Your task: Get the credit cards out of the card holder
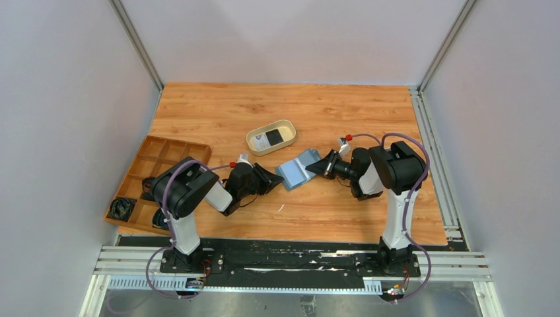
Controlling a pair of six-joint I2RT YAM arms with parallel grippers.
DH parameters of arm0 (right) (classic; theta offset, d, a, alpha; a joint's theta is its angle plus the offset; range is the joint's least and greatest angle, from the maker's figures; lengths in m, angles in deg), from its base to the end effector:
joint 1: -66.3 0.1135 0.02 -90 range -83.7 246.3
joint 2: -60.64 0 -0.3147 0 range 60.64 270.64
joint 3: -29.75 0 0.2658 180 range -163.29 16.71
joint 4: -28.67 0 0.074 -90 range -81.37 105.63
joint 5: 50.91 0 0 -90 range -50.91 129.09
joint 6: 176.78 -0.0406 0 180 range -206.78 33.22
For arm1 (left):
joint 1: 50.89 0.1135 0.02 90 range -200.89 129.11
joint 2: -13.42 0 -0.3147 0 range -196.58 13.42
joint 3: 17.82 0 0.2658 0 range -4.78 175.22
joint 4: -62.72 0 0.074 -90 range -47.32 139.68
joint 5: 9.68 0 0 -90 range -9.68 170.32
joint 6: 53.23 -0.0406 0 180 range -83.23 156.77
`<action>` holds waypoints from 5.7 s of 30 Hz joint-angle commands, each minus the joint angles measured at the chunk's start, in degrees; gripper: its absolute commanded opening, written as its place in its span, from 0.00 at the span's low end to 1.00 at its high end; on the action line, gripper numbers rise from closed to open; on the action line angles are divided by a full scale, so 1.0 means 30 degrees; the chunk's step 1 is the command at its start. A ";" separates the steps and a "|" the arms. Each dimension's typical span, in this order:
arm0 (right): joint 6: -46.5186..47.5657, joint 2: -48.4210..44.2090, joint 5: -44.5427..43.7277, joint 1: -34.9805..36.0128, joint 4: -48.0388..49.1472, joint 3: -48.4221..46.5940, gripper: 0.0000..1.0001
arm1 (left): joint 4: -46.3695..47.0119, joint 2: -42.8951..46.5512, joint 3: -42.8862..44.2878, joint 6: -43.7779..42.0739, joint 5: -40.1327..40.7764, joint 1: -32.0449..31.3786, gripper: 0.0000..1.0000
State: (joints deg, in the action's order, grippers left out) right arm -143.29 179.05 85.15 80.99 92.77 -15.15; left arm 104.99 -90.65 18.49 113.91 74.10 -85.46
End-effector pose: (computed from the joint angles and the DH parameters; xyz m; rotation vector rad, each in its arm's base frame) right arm 0.3272 0.1160 0.1187 0.0374 1.9702 1.5558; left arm 0.2448 -0.1740 0.1235 -0.7568 2.1585 -1.2637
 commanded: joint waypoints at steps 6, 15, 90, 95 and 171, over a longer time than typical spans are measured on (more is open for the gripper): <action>0.0120 0.1121 -0.0149 0.0287 -0.0066 0.0189 0.00 | 0.0167 -0.0605 0.0281 -0.0208 0.0383 0.0102 0.22; -0.0223 0.1305 -0.0033 0.0293 0.0464 0.0233 0.00 | -0.0285 -0.0510 0.0794 -0.0473 0.0490 0.0098 0.19; 1.5588 -0.7715 -1.6832 0.9829 -2.6946 -0.7398 0.79 | -0.7979 0.0874 0.4328 -0.6223 -0.2479 0.0100 0.00; 1.5670 -0.7263 -1.7318 0.9820 -2.7016 -0.7610 0.79 | -0.7997 0.0846 0.4343 -0.6294 -0.2707 0.0097 0.00; 1.8459 -0.7321 -1.7447 0.7094 -2.7869 -0.8004 0.85 | -1.0020 -0.0603 0.5596 -0.8400 -0.5336 0.0494 0.00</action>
State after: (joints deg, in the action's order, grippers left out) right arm -91.14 158.70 38.29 104.10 11.97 -39.28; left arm 79.24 -90.87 34.88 91.07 59.48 -84.39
